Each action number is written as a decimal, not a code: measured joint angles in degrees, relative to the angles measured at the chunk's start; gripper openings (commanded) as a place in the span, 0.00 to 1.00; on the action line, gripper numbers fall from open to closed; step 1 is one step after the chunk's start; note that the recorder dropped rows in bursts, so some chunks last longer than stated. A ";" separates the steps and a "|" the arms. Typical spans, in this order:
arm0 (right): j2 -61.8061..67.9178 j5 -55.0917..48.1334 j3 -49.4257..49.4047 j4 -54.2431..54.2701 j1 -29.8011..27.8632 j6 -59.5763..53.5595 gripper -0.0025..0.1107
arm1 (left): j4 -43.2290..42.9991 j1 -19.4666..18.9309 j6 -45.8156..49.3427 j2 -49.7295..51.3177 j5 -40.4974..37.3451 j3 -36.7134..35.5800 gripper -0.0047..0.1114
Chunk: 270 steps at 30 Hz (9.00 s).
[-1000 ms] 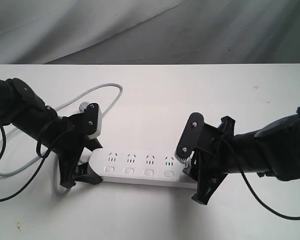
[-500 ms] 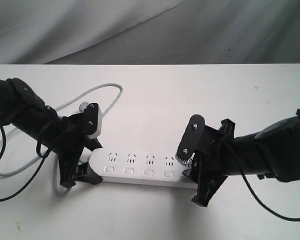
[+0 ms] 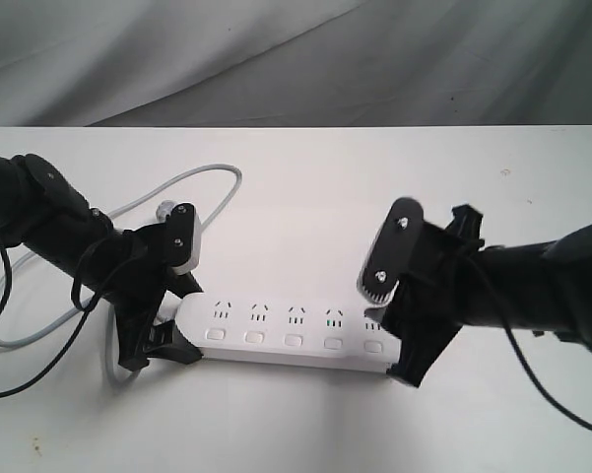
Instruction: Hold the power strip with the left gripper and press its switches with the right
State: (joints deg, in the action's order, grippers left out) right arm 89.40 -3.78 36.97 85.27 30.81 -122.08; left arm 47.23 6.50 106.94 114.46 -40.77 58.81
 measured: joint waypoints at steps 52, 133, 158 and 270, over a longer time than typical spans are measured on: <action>-53.45 8.01 -18.83 5.65 -7.54 3.90 0.02 | 0.00 0.00 0.00 0.00 0.00 0.00 0.52; -89.07 -15.58 -36.77 -76.50 -28.78 104.25 0.02 | 0.00 0.00 0.00 0.00 0.00 0.00 0.52; -89.07 -15.58 -36.77 -76.50 -28.78 104.25 0.02 | 0.00 0.00 -0.82 0.00 -0.14 0.00 0.84; -89.07 -15.58 -36.77 -76.50 -28.78 104.57 0.02 | -41.50 0.14 -97.22 -111.46 26.65 -58.53 0.04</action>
State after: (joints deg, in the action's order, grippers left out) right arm 0.32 -19.36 0.20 8.77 2.03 -17.50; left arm 5.73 6.64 9.72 3.00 -14.12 0.27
